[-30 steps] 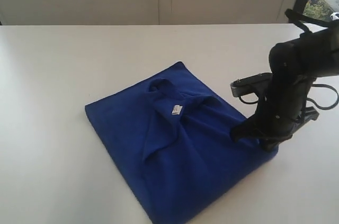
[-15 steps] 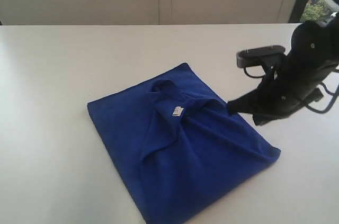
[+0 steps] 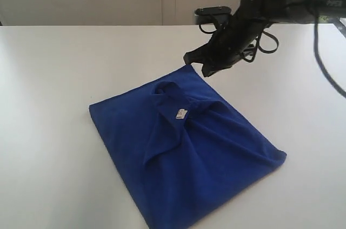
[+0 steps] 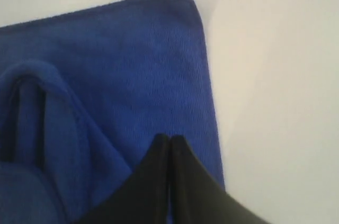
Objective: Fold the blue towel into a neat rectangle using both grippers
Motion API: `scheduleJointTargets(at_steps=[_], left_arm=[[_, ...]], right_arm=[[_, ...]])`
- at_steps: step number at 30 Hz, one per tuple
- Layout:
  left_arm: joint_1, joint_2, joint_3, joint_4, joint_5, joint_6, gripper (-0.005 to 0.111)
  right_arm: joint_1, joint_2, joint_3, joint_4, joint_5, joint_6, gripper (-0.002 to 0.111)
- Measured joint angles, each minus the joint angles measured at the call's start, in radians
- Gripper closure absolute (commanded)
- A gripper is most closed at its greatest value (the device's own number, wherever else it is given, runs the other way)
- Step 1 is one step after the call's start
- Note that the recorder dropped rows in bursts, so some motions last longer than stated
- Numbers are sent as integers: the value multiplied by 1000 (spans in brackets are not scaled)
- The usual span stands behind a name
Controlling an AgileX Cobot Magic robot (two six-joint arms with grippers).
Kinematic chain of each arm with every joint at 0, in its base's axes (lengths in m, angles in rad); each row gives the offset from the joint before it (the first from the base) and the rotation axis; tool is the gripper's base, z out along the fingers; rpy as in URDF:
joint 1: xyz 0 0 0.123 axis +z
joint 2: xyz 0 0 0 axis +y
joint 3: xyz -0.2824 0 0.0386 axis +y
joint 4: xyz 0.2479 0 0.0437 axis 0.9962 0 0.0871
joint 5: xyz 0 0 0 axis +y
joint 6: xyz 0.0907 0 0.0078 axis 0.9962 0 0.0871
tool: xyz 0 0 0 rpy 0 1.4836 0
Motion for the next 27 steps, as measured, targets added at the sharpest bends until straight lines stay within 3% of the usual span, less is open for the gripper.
scheduleJointTargets(at_steps=[8,19,27], left_arm=[[0,0,0,0,0,0,107],[0,0,0,0,0,0,107],[0,0,0,0,0,0,107]], right_arm=[[0,244,-265,60,61,-43,108],[0,277,-288,50,79,-47,108],[-19,277,-290,-19,90,68,108]])
